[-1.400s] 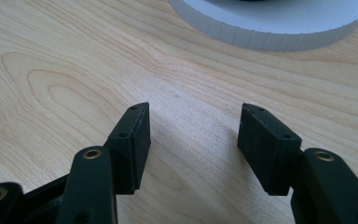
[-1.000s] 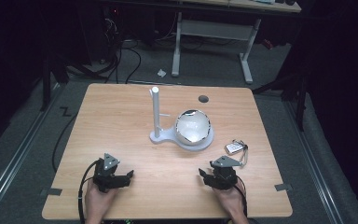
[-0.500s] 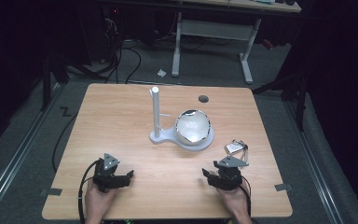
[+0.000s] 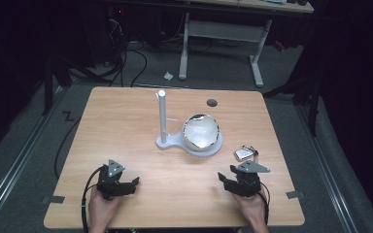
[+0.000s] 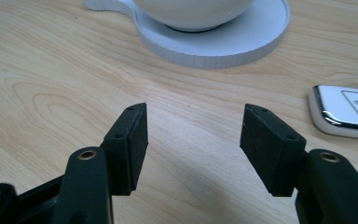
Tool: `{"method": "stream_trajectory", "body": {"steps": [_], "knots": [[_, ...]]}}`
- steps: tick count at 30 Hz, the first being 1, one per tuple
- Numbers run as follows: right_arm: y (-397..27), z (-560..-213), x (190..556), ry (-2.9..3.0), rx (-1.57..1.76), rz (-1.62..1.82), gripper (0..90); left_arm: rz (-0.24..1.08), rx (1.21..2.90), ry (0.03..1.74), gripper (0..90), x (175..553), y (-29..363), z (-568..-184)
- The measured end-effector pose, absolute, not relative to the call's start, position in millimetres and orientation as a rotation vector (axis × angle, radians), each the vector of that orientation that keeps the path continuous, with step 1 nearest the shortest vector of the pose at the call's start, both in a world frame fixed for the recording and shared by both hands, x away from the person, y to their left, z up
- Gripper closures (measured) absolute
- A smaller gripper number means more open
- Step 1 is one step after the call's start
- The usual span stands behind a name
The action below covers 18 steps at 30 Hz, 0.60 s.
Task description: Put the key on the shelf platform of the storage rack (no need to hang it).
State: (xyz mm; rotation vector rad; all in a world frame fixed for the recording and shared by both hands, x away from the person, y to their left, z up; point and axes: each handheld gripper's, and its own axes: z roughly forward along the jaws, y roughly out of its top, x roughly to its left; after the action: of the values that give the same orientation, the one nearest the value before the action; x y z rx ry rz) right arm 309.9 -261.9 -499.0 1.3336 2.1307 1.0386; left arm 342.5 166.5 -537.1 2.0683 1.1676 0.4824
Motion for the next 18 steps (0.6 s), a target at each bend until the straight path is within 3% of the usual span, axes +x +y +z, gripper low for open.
{"method": "stream_trajectory", "body": {"steps": [18], "knots": [[-296, -485, 314, 2.033, 1.407, 1.029, 45.1, 0.482, 2.068, 1.168, 15.0, 342, 167, -537]]}}
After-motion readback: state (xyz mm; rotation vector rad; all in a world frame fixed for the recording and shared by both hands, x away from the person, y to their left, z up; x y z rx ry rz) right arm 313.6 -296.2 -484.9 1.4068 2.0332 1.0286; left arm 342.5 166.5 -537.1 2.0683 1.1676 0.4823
